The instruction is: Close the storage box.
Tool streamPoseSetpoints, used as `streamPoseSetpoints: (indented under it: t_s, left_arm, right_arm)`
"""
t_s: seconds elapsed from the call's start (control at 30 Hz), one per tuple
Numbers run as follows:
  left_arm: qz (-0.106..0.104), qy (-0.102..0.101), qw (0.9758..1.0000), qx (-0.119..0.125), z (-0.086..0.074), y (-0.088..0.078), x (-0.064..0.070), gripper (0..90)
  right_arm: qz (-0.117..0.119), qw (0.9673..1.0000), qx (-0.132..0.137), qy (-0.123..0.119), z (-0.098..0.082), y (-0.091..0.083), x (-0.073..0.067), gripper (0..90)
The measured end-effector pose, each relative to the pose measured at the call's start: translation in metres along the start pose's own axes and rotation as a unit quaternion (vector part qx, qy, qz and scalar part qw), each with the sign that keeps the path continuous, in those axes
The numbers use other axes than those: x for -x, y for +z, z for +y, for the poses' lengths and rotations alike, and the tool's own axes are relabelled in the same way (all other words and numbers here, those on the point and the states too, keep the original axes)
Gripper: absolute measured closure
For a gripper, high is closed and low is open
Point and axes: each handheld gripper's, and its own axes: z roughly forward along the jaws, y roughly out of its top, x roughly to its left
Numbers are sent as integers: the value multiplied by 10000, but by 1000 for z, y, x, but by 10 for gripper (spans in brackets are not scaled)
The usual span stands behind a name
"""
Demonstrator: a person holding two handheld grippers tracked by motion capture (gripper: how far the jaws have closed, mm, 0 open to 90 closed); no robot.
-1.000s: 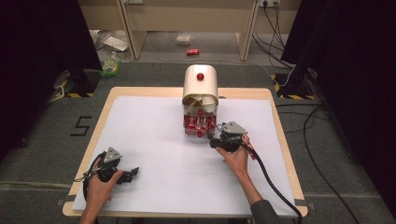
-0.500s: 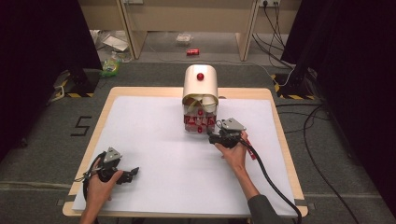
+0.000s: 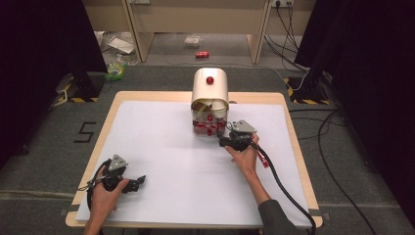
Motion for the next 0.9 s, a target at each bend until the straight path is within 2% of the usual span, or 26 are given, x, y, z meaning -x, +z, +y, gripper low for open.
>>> streamPoseSetpoints:
  t_s: [0.07, 0.1, 0.17, 0.23, 0.37, 0.5, 0.7, 0.77, 0.9]
  left_arm:
    - [7, 1, 10000, 4, 0, 0, 0, 26]
    - [6, -2, 10000, 3, 0, 0, 0, 26]
    - [6, 0, 10000, 3, 0, 0, 0, 26]
    - [2, -3, 10000, 0, 0, 0, 0, 25]
    - [2, -1, 10000, -3, 0, 0, 0, 25]
    - [4, -2, 10000, -2, 0, 0, 0, 25]
    - [5, -2, 10000, -2, 0, 0, 0, 24]
    - [2, -12, 10000, -8, 0, 0, 0, 23]
    - [0, -11, 10000, -8, 0, 0, 0, 23]
  right_arm:
    - [20, 9999, 66, 153, 0, 3, 1, 240]
    - [87, 9991, 124, 388, -1, 5, 2, 219]
    - [159, 9983, 160, 540, -4, 7, 1, 219]
    - [116, 9990, 81, 426, -8, 10, 0, 206]
    - [162, 9987, 18, 488, -8, 11, 1, 196]
    - [101, 9989, -40, 454, -6, 9, 3, 196]
    - [103, 9992, -65, 387, -5, 7, 2, 235]
    - [123, 9987, -126, 482, -4, 5, 2, 252]
    - [110, 9990, -347, 269, -1, 0, 5, 231]
